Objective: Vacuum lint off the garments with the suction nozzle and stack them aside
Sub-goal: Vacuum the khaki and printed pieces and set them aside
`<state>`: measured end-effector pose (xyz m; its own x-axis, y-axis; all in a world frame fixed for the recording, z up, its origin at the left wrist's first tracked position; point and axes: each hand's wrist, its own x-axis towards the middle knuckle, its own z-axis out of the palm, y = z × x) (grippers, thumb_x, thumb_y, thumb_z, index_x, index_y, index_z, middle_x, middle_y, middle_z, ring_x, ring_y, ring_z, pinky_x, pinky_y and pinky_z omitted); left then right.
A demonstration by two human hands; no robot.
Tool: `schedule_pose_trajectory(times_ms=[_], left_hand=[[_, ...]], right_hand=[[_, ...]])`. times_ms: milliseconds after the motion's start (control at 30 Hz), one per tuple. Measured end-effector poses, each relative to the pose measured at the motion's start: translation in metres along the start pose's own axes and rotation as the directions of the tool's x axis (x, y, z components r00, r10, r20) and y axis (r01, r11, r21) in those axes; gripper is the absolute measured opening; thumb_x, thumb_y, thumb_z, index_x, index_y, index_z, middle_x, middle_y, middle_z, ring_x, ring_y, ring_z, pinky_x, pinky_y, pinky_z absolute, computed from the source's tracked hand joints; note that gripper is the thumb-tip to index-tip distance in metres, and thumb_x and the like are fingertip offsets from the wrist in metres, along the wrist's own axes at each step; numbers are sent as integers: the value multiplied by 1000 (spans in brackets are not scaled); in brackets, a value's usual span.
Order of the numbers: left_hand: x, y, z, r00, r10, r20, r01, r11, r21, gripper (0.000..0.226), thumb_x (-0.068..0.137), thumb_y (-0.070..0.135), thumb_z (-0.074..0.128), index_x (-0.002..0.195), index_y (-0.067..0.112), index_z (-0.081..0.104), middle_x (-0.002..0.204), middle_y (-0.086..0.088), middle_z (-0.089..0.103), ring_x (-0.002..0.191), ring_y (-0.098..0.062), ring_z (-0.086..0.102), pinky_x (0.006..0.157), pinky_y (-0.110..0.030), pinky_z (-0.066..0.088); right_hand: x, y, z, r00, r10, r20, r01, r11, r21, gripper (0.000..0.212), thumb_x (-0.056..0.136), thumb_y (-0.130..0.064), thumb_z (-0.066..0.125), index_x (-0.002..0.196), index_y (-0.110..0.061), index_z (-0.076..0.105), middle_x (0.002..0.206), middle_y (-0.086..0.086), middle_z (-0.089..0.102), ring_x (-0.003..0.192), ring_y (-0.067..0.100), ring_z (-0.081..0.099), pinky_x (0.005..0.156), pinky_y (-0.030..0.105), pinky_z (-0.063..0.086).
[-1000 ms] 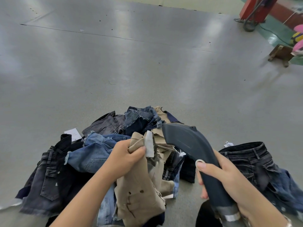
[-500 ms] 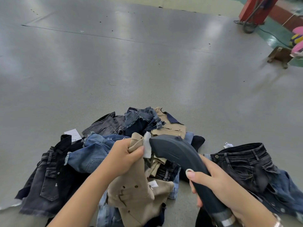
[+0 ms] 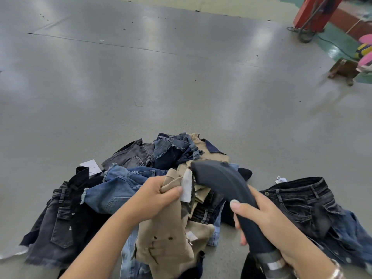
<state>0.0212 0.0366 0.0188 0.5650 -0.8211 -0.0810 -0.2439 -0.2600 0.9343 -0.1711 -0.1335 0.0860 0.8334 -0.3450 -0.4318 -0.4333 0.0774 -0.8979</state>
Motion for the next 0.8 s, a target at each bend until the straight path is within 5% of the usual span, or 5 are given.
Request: schedule_pose_trajectory(times_ms=[100,333,567,667,800], left_hand=[[1,-1,0,999,-29,-40,28,999,-23,36,90,12,64,61,6,44,56,11,41,53,-5,39,53,-15,35],[4,-2,6,981,175,-87,-148,956,252,24,75,24,57,61,8,45,62,1,50,54,-7,41,54,-19,35],[5,-8,9,972,228,-52,-206,940,273,25,71,32,48,52,26,33,56,16,42,51,-3,34,51,-14,27],[4,-7,7,984,140,-106,-118,975,188,26,72,32,53,52,26,37,51,15,41,49,-2,35,51,-13,30],[-1,1,4,989,-114,-99,95,979,-180,25,66,40,68,52,29,51,51,15,49,49,1,47,49,-12,38]], right_hand=[[-4,-5,-4,997,-53,-56,56,997,50,30,78,-36,72,105,-30,61,64,13,61,47,30,57,47,32,50],[-15,0,5,981,-27,190,40,997,-67,38,72,-48,67,108,-49,56,69,7,64,53,26,60,54,31,51],[-7,-2,14,998,-34,51,35,999,-16,21,78,-38,64,99,-44,60,63,8,60,49,29,55,50,31,50],[-10,-2,14,997,-66,-38,68,995,66,27,79,-36,72,103,-34,61,63,12,60,47,30,55,48,33,51],[-10,-2,14,976,-95,-197,130,976,176,39,68,-32,67,103,-17,59,64,14,60,48,33,56,46,32,50]])
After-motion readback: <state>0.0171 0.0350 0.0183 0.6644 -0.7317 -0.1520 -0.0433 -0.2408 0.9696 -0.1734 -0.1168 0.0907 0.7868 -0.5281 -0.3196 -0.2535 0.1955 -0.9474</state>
